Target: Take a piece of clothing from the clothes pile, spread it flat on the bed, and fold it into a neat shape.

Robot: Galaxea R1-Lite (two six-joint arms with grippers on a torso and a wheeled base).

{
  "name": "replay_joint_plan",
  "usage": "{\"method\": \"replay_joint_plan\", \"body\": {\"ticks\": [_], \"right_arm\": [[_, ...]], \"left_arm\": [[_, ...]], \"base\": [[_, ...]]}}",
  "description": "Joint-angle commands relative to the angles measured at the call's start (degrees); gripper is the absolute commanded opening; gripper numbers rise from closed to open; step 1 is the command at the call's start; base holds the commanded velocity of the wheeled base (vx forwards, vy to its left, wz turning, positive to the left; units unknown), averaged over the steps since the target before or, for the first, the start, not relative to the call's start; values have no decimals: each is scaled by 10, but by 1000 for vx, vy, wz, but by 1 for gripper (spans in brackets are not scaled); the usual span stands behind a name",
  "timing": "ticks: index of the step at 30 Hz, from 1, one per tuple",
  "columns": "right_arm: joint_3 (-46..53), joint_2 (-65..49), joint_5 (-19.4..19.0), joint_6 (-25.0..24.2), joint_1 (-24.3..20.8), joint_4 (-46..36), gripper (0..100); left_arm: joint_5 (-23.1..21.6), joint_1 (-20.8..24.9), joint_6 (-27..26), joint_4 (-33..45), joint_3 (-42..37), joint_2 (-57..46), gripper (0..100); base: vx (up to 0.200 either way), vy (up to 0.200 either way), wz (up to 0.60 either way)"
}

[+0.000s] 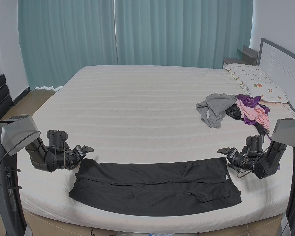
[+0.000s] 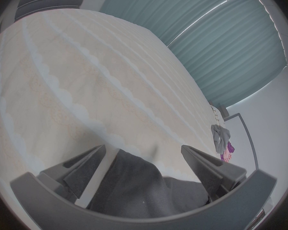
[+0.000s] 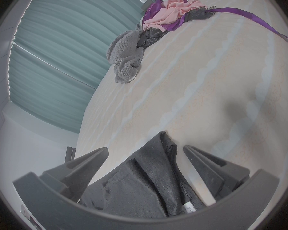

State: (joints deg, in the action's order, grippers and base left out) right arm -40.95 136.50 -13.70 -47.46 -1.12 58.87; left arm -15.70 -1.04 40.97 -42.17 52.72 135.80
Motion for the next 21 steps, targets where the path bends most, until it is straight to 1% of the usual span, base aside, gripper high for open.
{"method": "replay_joint_plan", "body": {"ticks": [1,9,14,18,21], "right_arm": [[0,0,0,0,0,0,100],[-2,1,0,0,0,0,100],[-2,1,0,1,0,0,100],[-3,2,0,1,0,0,100],[-4,3,1,1,0,0,100]], "left_arm": [[0,2,-6,0,1,2,0],[6,-2,-11,0,-11,-3,0],[9,-12,-11,1,-17,-5,0],[38,-16,-9,-8,-18,-13,0],[44,-16,-9,-20,-21,-12,0]], "base": [[0,0,0],[0,0,0],[0,0,0],[0,0,0],[0,0,0]]}}
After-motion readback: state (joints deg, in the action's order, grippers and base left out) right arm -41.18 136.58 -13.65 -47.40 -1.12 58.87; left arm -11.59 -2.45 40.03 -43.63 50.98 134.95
